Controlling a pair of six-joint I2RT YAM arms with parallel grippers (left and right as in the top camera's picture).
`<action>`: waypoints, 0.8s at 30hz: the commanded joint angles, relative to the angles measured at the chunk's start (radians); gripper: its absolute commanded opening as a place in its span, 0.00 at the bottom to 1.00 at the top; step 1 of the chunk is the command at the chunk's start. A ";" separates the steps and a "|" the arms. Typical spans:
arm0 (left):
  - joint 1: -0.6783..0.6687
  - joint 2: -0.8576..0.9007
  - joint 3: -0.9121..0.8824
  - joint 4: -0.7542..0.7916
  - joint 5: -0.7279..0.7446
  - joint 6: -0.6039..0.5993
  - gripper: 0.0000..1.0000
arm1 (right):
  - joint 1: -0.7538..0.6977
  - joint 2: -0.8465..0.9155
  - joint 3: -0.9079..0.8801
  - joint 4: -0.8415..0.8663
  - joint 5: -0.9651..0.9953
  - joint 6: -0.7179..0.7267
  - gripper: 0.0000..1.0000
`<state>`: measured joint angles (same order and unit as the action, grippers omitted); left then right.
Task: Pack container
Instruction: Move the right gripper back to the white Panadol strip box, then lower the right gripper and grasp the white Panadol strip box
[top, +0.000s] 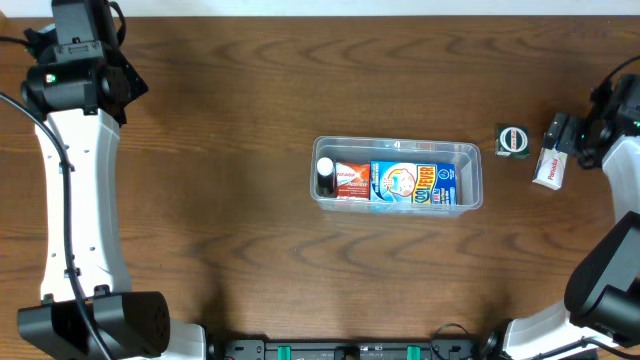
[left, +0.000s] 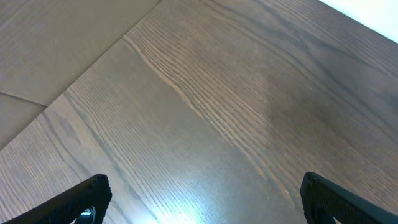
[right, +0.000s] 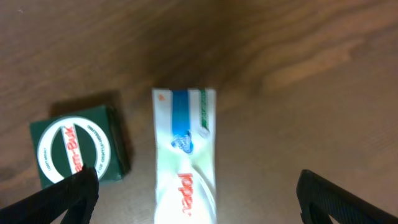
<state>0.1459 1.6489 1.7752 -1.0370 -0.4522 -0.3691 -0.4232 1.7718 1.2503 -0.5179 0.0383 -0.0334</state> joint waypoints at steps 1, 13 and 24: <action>0.002 -0.014 0.011 -0.002 -0.016 -0.002 0.98 | -0.006 -0.002 -0.042 0.058 -0.047 -0.027 0.99; 0.002 -0.014 0.011 -0.002 -0.016 -0.002 0.98 | -0.006 -0.002 -0.193 0.269 -0.011 -0.027 0.98; 0.002 -0.014 0.011 -0.002 -0.016 -0.002 0.98 | -0.013 0.043 -0.243 0.338 0.017 -0.027 0.92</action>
<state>0.1459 1.6489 1.7752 -1.0370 -0.4522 -0.3691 -0.4255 1.7779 1.0122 -0.1856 0.0418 -0.0525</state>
